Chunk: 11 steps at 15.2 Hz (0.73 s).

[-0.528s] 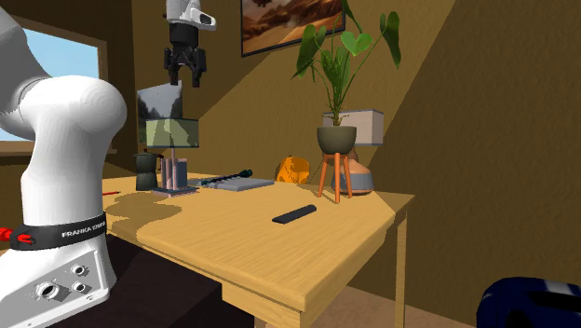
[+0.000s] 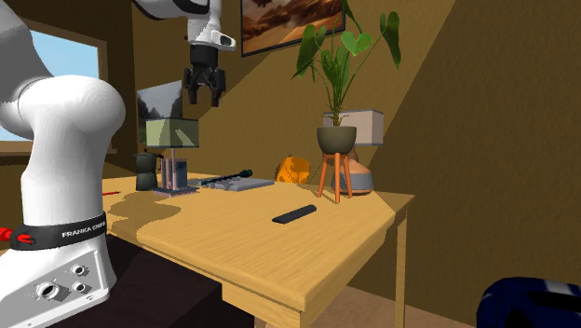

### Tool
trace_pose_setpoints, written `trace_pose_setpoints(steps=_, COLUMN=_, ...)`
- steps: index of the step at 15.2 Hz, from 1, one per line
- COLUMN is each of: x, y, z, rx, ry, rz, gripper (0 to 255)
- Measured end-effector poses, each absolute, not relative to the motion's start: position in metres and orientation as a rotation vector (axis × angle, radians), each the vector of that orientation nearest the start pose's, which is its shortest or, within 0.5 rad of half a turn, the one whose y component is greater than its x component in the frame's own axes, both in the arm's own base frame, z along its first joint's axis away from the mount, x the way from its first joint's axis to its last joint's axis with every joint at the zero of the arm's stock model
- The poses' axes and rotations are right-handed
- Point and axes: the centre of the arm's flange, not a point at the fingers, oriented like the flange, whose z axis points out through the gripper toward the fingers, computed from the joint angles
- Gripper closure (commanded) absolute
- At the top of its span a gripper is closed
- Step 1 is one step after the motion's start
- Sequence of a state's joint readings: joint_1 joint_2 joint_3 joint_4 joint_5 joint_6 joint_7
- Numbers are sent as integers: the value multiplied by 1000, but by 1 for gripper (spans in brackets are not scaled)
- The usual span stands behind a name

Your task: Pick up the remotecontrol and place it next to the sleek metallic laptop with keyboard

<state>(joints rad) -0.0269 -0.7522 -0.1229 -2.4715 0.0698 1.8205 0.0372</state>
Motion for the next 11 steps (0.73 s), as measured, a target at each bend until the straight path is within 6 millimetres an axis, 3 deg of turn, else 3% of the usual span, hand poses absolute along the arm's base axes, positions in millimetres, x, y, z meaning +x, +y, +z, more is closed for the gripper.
trace_pose_setpoints(steps=11, x=374, y=-139, z=440, rx=-2997, ry=334, rz=-97, gripper=0)
